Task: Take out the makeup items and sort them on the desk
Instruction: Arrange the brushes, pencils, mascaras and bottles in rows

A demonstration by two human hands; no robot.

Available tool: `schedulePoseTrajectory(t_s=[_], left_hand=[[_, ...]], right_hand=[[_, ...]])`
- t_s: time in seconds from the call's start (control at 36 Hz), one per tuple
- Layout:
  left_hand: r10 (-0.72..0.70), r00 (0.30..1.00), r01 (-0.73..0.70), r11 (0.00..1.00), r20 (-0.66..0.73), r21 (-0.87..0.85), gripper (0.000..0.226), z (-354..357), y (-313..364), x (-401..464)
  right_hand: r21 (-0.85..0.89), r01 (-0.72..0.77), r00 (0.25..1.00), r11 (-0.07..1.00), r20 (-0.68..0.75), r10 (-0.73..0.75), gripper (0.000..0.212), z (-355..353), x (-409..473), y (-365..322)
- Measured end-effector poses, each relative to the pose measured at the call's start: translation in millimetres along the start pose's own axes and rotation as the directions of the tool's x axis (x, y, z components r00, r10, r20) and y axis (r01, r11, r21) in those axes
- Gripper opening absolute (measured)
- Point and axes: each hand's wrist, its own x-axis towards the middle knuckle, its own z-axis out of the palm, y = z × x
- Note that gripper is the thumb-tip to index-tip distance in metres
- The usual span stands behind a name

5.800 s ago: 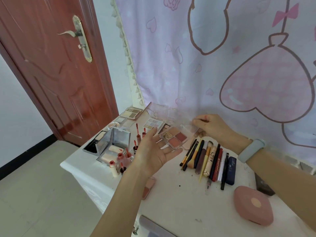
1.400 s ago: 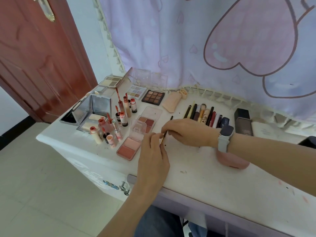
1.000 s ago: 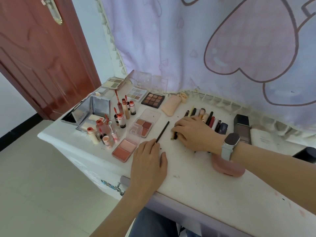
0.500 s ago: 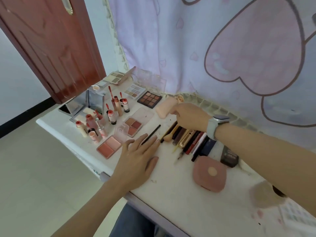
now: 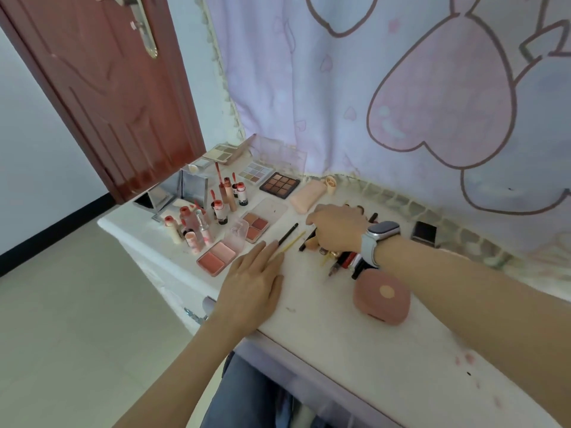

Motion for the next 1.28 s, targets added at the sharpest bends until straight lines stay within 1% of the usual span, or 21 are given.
schedulePoseTrajectory(t_s=[0.06,0.11,0.17,0.25,0.33,0.42,0.5,0.58,0.69,0.78,0.83,0.86,0.92,0.97,1.0,1.03,1.08,1.14,1.19,1.25,1.28], left_hand=[[-0.019,0.998,0.018,1.000,0.053,0.013,0.048,2,0,5],[-0.031,0.997,0.030,1.000,0.070,0.006,0.050,4,-2,5],[-0.042,0.998,0.042,0.999,0.043,-0.007,0.049,6,-5,2],[-0.052,0.999,0.052,0.998,-0.008,-0.037,0.045,7,-8,-2],[-0.074,0.997,0.072,0.995,-0.032,-0.065,0.043,6,-10,0],[-0.058,0.997,0.054,0.996,-0.046,-0.076,0.037,8,-10,2],[-0.036,0.998,0.034,0.998,-0.043,-0.058,0.034,10,-11,2],[-0.039,0.999,0.040,0.997,0.005,-0.071,0.045,8,-12,1],[-0.072,0.997,0.073,0.992,0.020,-0.099,0.050,10,-11,-1],[-0.080,0.997,0.080,0.990,0.011,-0.117,0.051,11,-11,-1],[-0.080,0.997,0.079,0.989,-0.002,-0.124,0.051,9,-10,-1],[-0.082,0.997,0.080,0.989,-0.012,-0.126,0.050,9,-10,-1],[-0.080,0.996,0.076,0.988,-0.025,-0.132,0.050,10,-11,-1],[-0.072,0.997,0.068,0.988,-0.022,-0.141,0.050,11,-12,-1],[-0.071,0.997,0.066,0.987,-0.023,-0.145,0.051,11,-12,-1],[-0.067,0.997,0.061,0.986,-0.029,-0.155,0.050,11,-12,-2],[-0.048,0.997,0.036,0.979,-0.059,-0.201,0.048,11,-13,-4],[-0.032,0.993,0.000,0.964,-0.113,-0.268,0.044,11,-13,-6],[-0.037,0.981,-0.028,0.943,-0.189,-0.331,0.042,10,-12,-7],[-0.033,0.966,-0.069,0.923,-0.256,-0.378,0.043,8,-9,-7],[-0.018,0.962,-0.095,0.915,-0.274,-0.393,0.044,6,-6,-6]], right_hand=[[-0.050,0.029,0.997,0.998,-0.063,-0.032,0.036,8,-9,-14],[-0.091,0.004,0.994,0.996,-0.109,-0.014,0.036,19,-17,-26],[-0.114,-0.029,0.989,0.993,-0.147,0.012,0.035,33,-25,-33],[-0.118,-0.034,0.965,0.992,-0.262,0.001,0.036,50,-36,-40],[-0.113,-0.040,0.970,0.993,-0.243,0.011,0.038,55,-42,-44],[-0.200,-0.053,0.976,0.978,-0.216,0.009,0.037,52,-43,-47],[-0.323,-0.006,0.972,0.946,-0.225,-0.071,0.030,46,-38,-48],[-0.443,0.037,0.941,0.896,-0.287,-0.181,0.016,42,-34,-45],[-0.480,0.125,0.901,0.869,-0.313,-0.302,0.019,41,-31,-36],[-0.485,0.127,0.860,0.865,-0.381,-0.340,0.014,42,-31,-33],[-0.428,0.089,0.831,0.899,-0.466,-0.304,0.014,42,-32,-35],[-0.356,0.072,0.802,0.932,-0.534,-0.266,0.013,41,-32,-36],[-0.140,0.047,0.703,0.989,-0.699,-0.132,0.011,37,-35,-39],[0.184,0.081,0.601,0.980,-0.793,0.099,0.011,33,-43,-45],[0.364,0.115,0.571,0.924,-0.786,0.238,0.009,31,-47,-49],[0.525,0.157,0.555,0.836,-0.747,0.365,0.008,30,-52,-52],[0.738,0.254,0.528,0.625,-0.647,0.550,0.020,30,-60,-58],[0.831,0.371,0.505,0.415,-0.556,0.660,0.022,29,-67,-61],[0.870,0.437,0.524,0.227,-0.451,0.723,0.019,29,-73,-63],[0.891,0.444,0.560,0.095,-0.358,0.747,0.016,29,-80,-66],[0.898,0.437,0.577,0.055,-0.327,0.748,0.017,29,-83,-68]])
